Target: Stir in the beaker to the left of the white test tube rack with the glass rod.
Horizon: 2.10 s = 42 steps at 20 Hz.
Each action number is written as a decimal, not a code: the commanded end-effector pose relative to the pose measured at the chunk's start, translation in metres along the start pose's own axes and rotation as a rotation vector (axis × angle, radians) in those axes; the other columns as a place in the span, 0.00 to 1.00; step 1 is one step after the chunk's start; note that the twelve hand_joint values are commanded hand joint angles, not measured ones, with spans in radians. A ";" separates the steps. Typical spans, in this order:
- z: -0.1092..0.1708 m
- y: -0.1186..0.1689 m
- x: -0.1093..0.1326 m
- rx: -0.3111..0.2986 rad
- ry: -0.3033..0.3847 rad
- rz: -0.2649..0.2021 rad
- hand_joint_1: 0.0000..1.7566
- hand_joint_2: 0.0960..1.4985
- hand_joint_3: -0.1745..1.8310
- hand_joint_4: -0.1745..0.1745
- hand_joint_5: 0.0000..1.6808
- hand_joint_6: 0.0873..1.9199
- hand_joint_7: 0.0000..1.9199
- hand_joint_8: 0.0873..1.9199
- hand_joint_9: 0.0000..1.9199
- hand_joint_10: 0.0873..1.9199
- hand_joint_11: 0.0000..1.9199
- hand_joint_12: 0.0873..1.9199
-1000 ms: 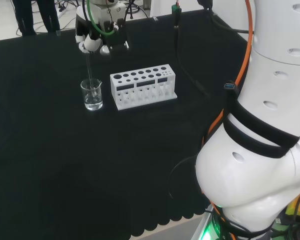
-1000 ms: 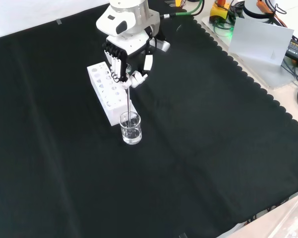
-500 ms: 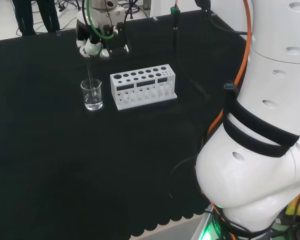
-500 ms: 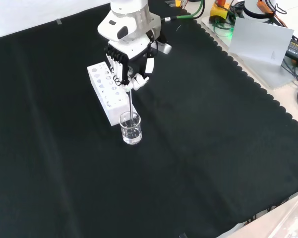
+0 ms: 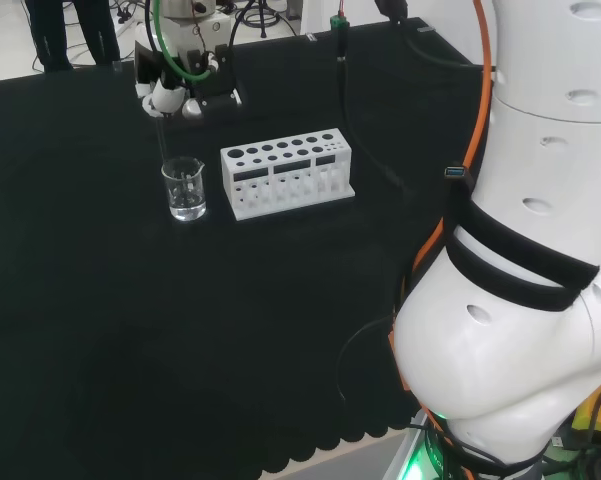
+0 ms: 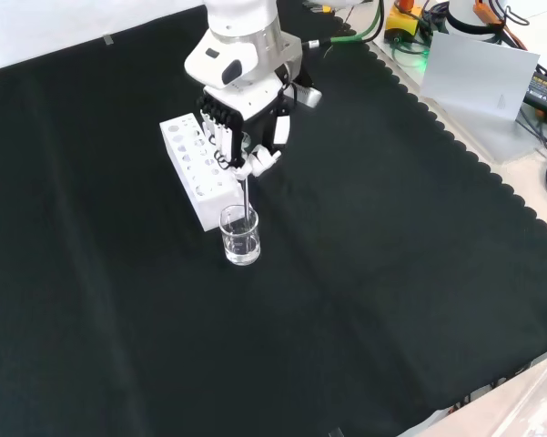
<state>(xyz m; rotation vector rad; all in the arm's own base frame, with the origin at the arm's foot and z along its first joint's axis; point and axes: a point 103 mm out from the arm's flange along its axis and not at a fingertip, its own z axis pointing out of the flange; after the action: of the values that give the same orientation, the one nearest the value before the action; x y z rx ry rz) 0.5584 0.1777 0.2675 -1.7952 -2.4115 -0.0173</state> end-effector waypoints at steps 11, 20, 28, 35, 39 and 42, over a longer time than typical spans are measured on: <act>-0.010 0.002 -0.051 0.021 0.004 0.060 0.76 0.35 0.46 0.00 0.76 0.21 0.73 0.34 0.91 0.24 0.89 0.19; -0.017 -0.012 -0.011 0.013 0.025 0.023 0.76 0.35 0.46 0.00 0.76 0.21 0.73 0.34 0.91 0.24 0.89 0.19; -0.011 0.001 0.003 0.024 0.022 0.007 0.76 0.35 0.46 0.00 0.76 0.21 0.73 0.34 0.91 0.24 0.89 0.19; -0.006 0.019 -0.028 0.036 0.020 0.024 0.76 0.35 0.46 0.00 0.76 0.21 0.73 0.34 0.91 0.24 0.89 0.19; -0.008 0.020 -0.052 0.038 0.019 0.054 0.76 0.36 0.46 0.00 0.76 0.21 0.73 0.34 0.91 0.24 0.89 0.19; -0.013 0.014 -0.067 0.029 0.023 0.073 0.76 0.36 0.45 0.00 0.75 0.21 0.73 0.34 0.91 0.24 0.89 0.19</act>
<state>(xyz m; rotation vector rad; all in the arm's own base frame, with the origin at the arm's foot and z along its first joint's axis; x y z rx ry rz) 0.5917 0.1419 0.2689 -1.8293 -2.3405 0.0067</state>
